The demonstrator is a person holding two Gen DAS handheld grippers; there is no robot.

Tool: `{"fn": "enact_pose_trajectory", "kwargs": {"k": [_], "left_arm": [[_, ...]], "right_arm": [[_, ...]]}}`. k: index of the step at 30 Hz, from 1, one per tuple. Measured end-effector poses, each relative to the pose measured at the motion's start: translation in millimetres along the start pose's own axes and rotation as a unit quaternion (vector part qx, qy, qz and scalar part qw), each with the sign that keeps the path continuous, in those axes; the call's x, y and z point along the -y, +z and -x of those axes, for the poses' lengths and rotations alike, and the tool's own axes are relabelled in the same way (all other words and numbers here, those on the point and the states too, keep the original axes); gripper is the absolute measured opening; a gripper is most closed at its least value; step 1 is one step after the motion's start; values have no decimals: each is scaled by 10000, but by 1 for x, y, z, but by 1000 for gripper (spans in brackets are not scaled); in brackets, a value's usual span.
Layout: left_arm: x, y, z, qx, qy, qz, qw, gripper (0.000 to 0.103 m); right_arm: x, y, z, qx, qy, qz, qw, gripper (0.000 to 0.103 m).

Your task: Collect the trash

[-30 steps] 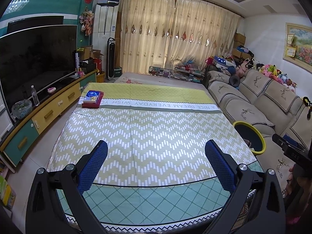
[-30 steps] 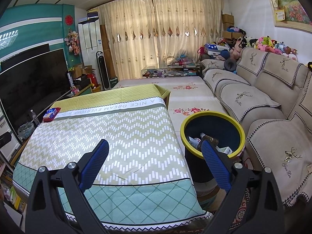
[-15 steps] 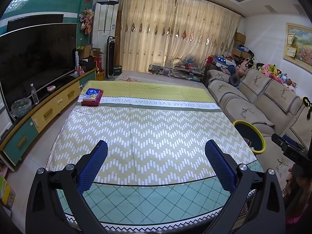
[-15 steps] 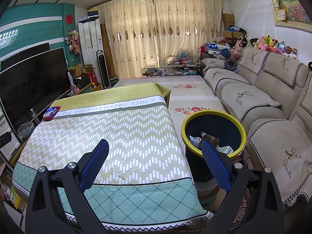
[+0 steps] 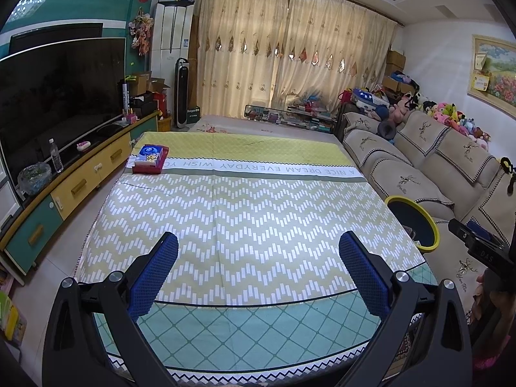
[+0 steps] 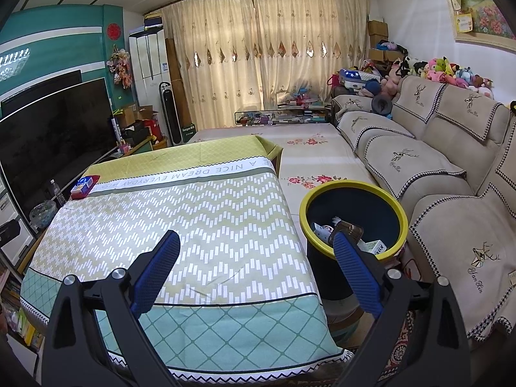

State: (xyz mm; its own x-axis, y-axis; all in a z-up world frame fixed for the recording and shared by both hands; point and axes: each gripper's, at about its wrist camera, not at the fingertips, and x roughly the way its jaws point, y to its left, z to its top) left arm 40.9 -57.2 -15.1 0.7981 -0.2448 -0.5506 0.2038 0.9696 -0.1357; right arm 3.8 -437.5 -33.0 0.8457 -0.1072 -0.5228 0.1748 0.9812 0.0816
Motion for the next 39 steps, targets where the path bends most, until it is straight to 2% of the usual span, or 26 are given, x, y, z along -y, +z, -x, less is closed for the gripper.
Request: {"fn": "enact_pose_trajectory", "kwargs": {"k": [27, 34, 39], "left_arm": [[0, -3, -7, -59, -9, 16, 10000, 98], [-1, -2, -11, -31, 105, -12, 9999, 98], [-10, 8, -36, -318, 24, 71, 9995, 98]], "right_arm": [[-2, -4, -3, -28, 5, 6, 10000, 91], [-3, -7, -6, -62, 9, 0, 10000, 91], [-13, -3, -20, -132, 94, 112, 9998, 93]]}}
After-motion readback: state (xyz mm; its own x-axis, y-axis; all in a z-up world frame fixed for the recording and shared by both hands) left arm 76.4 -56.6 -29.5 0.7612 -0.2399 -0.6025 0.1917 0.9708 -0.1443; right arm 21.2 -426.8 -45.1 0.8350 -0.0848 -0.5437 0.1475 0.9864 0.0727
